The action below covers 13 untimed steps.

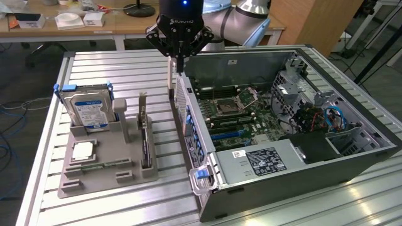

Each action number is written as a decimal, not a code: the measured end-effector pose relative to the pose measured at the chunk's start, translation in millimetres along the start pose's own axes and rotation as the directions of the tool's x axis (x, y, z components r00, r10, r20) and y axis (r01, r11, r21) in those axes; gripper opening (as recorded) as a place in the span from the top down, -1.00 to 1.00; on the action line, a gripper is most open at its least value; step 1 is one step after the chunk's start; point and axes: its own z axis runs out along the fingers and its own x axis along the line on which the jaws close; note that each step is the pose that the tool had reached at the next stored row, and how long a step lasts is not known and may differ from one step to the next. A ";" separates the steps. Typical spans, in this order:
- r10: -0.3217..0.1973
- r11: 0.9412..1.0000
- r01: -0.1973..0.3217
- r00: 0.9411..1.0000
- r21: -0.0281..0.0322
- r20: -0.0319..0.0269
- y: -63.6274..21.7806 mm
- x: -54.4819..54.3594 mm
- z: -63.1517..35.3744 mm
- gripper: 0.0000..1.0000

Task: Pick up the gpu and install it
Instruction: 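Reach for the gpu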

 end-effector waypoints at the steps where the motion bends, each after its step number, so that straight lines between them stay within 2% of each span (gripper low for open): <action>1: 0.000 1.000 0.000 1.000 0.000 0.000 0.0 0.8 0.0 0.79; 13: 0.000 1.000 0.000 1.000 0.000 0.000 -0.8 10.3 -0.2 0.79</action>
